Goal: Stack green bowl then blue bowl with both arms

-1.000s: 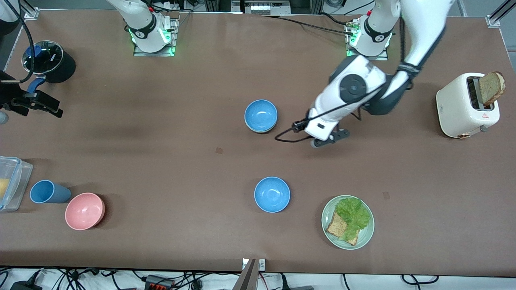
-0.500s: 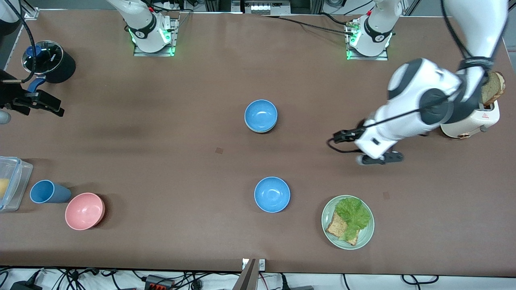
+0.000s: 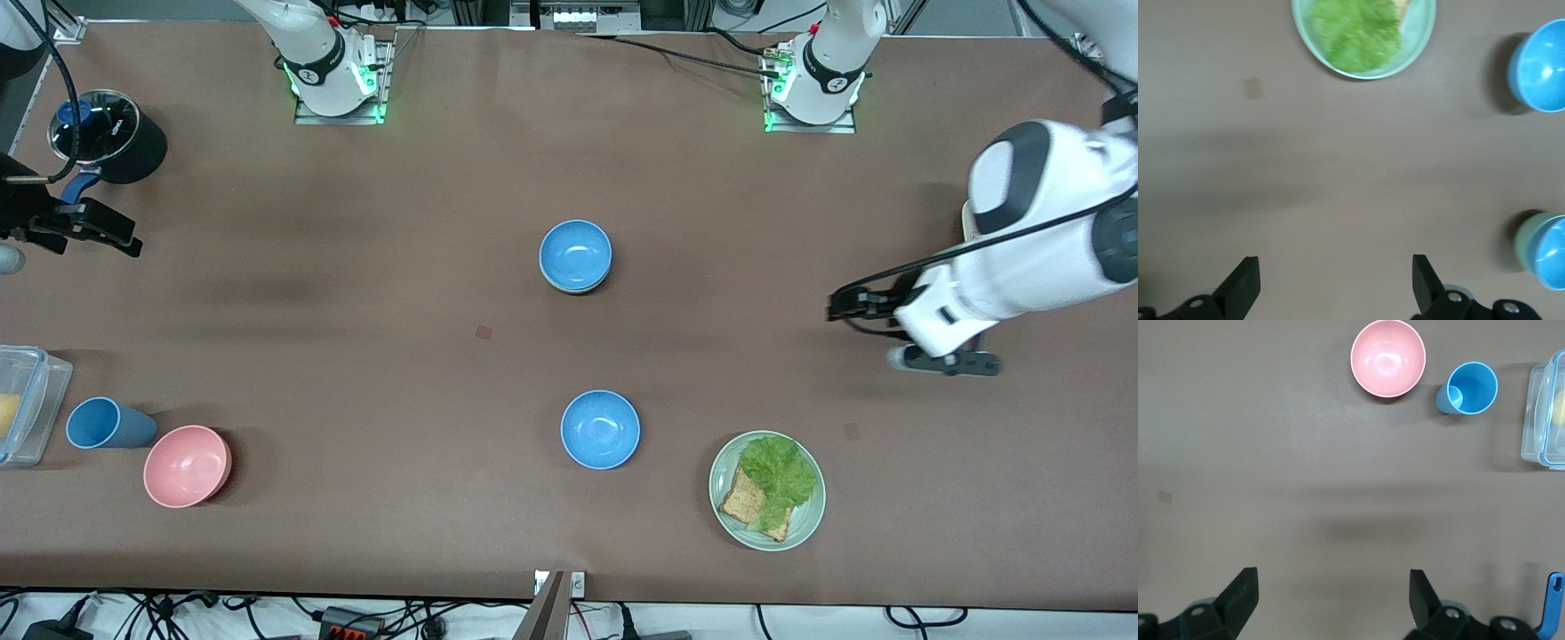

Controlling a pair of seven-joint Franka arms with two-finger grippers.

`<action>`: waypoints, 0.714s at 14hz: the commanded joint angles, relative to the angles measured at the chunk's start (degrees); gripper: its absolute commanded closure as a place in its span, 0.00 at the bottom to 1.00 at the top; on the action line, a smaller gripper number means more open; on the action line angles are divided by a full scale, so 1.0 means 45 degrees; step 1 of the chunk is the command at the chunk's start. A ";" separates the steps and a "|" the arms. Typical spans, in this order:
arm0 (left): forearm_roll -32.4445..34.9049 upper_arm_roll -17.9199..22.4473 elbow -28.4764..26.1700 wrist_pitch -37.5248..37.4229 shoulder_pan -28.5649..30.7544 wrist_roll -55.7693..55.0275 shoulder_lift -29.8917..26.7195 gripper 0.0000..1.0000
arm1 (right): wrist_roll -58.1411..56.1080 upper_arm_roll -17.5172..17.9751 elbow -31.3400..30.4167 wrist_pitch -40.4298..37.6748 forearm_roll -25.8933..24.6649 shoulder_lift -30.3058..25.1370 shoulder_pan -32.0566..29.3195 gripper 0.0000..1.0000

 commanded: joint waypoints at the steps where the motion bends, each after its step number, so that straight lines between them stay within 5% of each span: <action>1: 0.0278 0.2570 0.0347 -0.1022 -0.2326 0.0593 -0.0753 0.00 | -0.0116 -0.0011 -0.0123 -0.0078 -0.0098 -0.0129 -0.0067 0.00; 3: 0.0985 0.3201 0.0975 -0.1339 -0.2998 0.0554 -0.0812 0.00 | -0.0115 -0.0011 -0.0104 -0.0078 -0.0079 -0.0148 -0.0068 0.00; 10: 0.0870 0.3183 0.2129 -0.2081 -0.2080 0.0165 -0.0754 0.00 | -0.0135 -0.0030 -0.0104 -0.0059 -0.0039 -0.0129 -0.0068 0.00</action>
